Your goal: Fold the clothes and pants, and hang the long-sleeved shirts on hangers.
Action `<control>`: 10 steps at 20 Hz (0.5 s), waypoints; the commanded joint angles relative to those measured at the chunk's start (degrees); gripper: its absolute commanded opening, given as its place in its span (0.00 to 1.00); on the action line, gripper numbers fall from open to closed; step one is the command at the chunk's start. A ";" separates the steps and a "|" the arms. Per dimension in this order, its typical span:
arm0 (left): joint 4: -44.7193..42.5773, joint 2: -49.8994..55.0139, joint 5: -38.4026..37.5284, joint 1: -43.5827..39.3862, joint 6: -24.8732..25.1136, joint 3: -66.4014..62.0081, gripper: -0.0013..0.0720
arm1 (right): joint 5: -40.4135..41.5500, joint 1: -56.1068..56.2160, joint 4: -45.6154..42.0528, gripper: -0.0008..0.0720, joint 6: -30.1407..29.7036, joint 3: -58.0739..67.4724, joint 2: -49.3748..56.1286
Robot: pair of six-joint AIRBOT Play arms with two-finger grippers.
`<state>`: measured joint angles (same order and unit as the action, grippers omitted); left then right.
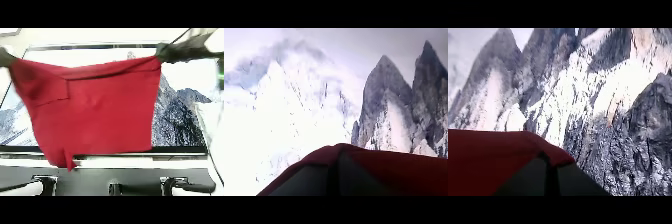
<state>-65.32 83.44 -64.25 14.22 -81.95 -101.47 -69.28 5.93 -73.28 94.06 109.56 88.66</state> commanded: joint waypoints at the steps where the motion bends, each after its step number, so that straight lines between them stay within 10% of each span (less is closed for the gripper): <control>1: 6.86 16.74 8.63 -0.13 5.84 1.97 0.04 | 6.60 0.02 -0.83 0.05 -0.68 -0.61 14.53; 10: 9.42 33.38 19.30 -2.47 8.09 -6.71 0.04 | 22.43 -0.15 -2.75 0.05 0.94 -0.17 26.91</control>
<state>-56.62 113.38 -45.84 12.19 -74.72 -104.55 -51.05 5.80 -74.81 93.56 109.06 113.56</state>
